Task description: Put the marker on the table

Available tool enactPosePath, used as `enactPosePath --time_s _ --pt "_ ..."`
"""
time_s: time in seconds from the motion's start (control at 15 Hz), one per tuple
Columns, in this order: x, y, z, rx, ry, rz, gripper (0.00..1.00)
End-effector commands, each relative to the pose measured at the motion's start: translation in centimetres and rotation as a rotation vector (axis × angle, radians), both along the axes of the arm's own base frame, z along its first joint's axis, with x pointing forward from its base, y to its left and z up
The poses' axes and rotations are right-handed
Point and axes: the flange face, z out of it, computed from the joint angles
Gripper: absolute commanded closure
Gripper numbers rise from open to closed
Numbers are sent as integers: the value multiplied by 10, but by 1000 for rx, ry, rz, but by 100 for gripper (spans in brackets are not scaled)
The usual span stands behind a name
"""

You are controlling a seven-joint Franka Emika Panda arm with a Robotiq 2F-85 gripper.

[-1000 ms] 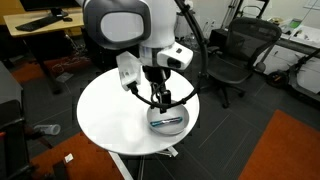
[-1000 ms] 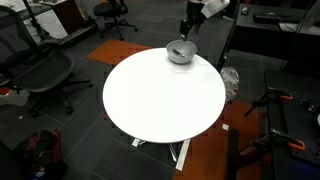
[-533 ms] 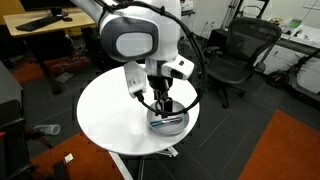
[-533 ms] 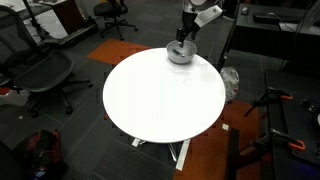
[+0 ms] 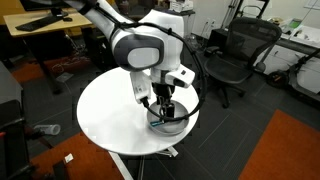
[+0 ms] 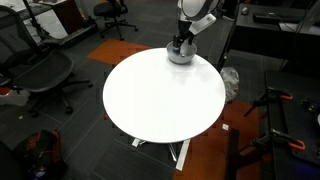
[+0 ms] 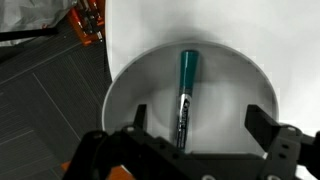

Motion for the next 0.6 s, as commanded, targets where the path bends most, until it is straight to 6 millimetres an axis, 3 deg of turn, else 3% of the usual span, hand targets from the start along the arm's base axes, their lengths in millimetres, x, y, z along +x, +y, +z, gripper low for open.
enactPosePath --time_s 0.0,0.53 --pt "14 -4 -7 9 -25 -43 0" --pt "26 -13 -27 -6 -24 -103 0"
